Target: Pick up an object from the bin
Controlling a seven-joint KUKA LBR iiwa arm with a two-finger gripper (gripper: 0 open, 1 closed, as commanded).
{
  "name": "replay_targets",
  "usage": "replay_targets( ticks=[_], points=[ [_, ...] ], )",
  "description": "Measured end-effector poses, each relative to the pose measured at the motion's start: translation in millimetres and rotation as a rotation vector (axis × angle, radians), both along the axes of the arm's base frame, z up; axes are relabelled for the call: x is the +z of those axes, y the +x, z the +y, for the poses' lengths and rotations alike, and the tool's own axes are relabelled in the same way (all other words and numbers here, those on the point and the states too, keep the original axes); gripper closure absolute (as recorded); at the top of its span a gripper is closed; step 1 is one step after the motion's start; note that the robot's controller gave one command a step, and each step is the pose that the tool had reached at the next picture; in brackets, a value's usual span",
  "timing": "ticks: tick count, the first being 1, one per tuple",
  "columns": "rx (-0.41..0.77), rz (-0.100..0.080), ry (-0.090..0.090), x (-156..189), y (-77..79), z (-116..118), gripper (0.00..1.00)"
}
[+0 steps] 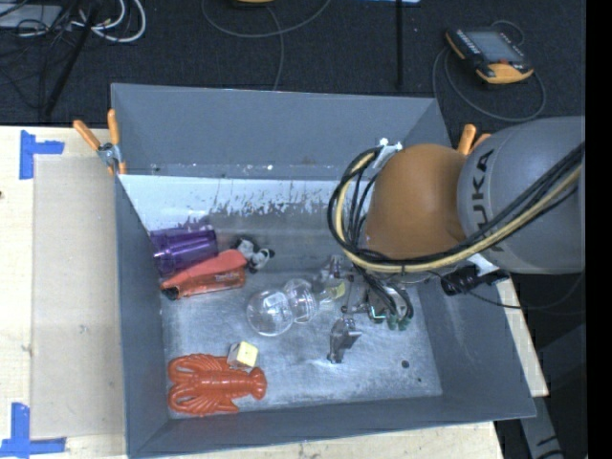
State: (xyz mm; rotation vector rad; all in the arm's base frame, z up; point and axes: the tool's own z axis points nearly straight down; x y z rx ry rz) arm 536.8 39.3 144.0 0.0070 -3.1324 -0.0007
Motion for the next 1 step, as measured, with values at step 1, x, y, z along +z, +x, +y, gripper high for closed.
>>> replay_targets(
  ticks=[1],
  points=[
    [-0.001, -0.007, 0.0, 4.3, 1.8, -0.1, 0.0]
  ],
)
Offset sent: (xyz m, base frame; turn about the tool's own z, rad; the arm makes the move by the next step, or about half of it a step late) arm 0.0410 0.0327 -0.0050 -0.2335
